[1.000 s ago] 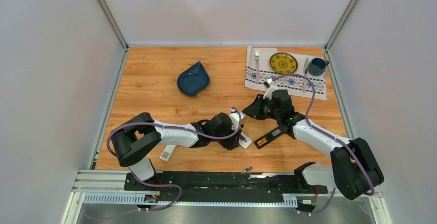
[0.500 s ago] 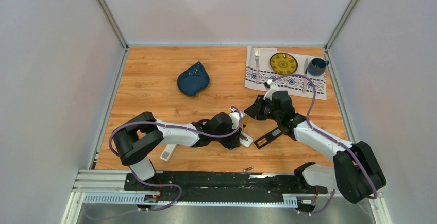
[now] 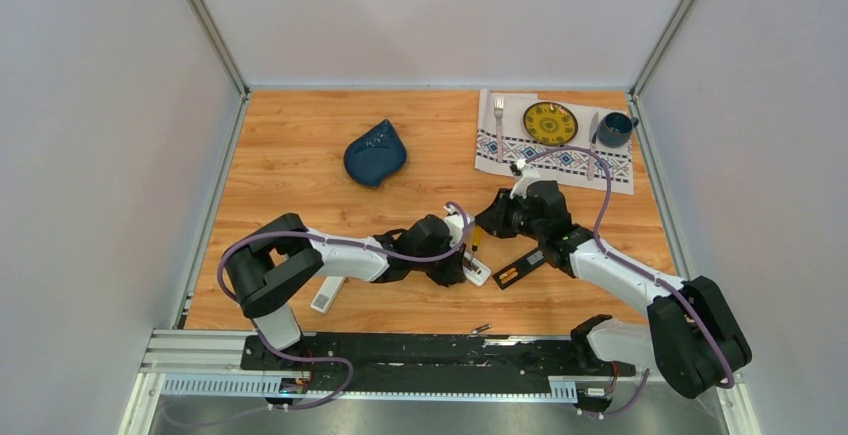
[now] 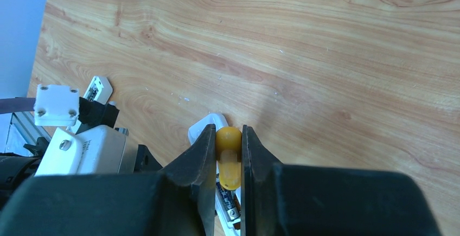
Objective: Unload the batteries from the remote control
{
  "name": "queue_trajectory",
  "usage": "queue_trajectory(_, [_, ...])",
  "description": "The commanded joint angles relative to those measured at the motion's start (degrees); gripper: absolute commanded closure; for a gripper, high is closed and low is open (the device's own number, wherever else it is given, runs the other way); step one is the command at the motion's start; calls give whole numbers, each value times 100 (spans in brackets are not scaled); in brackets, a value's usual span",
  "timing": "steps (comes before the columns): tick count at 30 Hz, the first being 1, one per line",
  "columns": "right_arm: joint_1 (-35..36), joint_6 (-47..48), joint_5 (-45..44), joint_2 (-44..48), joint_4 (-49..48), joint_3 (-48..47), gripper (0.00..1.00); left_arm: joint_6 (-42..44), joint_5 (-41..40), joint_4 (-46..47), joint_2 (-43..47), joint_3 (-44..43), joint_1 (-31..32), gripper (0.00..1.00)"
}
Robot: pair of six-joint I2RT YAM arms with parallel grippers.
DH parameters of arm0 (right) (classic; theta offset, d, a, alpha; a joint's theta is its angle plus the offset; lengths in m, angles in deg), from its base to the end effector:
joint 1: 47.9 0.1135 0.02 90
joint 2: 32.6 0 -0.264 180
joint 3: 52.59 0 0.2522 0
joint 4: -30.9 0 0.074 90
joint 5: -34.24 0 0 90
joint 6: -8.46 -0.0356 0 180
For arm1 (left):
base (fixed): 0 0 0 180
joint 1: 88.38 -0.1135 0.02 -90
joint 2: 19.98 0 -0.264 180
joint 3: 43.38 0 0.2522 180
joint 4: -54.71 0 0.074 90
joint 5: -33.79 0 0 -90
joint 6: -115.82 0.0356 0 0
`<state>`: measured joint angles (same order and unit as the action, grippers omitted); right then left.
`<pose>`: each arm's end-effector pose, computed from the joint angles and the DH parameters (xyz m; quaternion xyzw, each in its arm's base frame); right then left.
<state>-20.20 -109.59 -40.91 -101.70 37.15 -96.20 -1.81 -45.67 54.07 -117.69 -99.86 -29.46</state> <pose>0.2133 0.1223 0.1946 -0.0603 0.8664 0.3255 0.3739 0.1628 -0.2828 0.1361 0.2813 0.8654 -0.3394 0.2381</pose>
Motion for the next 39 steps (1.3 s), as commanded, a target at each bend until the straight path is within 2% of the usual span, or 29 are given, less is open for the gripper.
queue_trajectory(1, [69,-121,263,-24,-66,146,100,-49,-97,-776,-494,45,-29,87])
queue_trajectory(9, [69,-692,624,-226,-418,295,100,-154,-88,-855,-732,-35,-82,100])
queue_trajectory(16, [51,-877,659,-95,-331,339,100,-268,-114,-785,-723,97,-161,100])
queue_trajectory(26, [130,-614,353,564,468,-38,100,-304,-26,-680,-784,132,-231,100])
queue_trajectory(39, [192,-491,422,459,540,-197,100,-207,17,-583,-496,246,-240,100])
